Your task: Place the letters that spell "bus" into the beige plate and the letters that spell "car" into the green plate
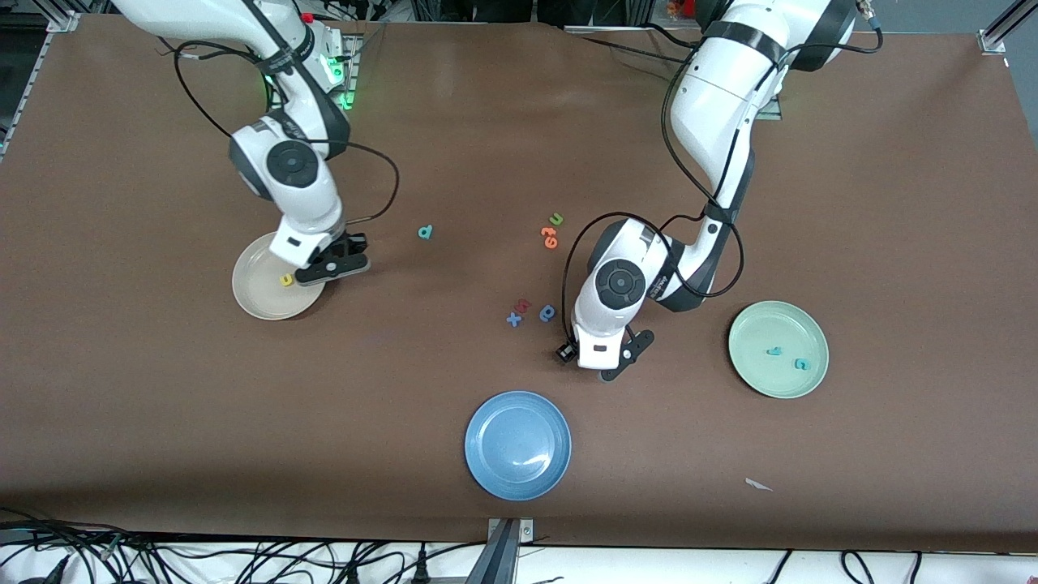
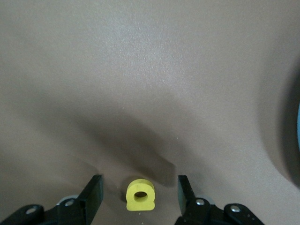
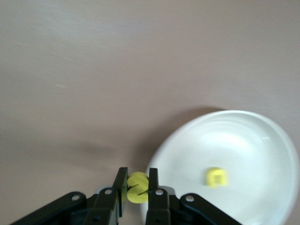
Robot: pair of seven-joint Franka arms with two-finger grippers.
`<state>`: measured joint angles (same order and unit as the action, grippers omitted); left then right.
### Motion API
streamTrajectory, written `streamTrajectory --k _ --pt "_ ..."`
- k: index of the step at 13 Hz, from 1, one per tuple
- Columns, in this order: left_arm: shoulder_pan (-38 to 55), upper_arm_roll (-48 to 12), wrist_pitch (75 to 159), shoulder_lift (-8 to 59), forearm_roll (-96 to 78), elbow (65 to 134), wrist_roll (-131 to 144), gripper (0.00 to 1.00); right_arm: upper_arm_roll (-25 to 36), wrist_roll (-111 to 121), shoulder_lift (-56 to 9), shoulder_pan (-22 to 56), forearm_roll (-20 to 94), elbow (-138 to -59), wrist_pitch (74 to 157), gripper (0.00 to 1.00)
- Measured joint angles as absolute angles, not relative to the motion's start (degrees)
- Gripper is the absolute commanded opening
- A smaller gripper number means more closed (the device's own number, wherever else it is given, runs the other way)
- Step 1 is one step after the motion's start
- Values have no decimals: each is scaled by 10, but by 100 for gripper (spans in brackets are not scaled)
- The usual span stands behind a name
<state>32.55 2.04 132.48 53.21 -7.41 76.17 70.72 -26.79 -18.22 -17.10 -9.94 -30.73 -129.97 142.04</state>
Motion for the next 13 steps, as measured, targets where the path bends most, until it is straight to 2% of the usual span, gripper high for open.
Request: streamTrajectory --k 2,4,5,8,11,13 --pt "326 20 1325 533 -74 762 711 50 -255 -128 -167 -130 -307 -1300 1416 22" --pt "326 21 1325 533 -74 761 713 45 -249 -115 -167 -138 -307 -1300 1414 51" --pt "326 21 1325 534 -74 761 713 43 -249 -115 -167 -138 -306 -1300 1413 60" --pt "328 21 1324 533 -74 761 713 37 -250 -117 -167 -137 -287 -1301 1412 67" --pt "332 23 1324 533 -74 760 713 31 -258 -147 -168 -137 -276 -1302 1411 67" --pt "333 24 1323 533 -74 760 713 27 -286 -216 -171 -135 -273 -1304 1411 67"
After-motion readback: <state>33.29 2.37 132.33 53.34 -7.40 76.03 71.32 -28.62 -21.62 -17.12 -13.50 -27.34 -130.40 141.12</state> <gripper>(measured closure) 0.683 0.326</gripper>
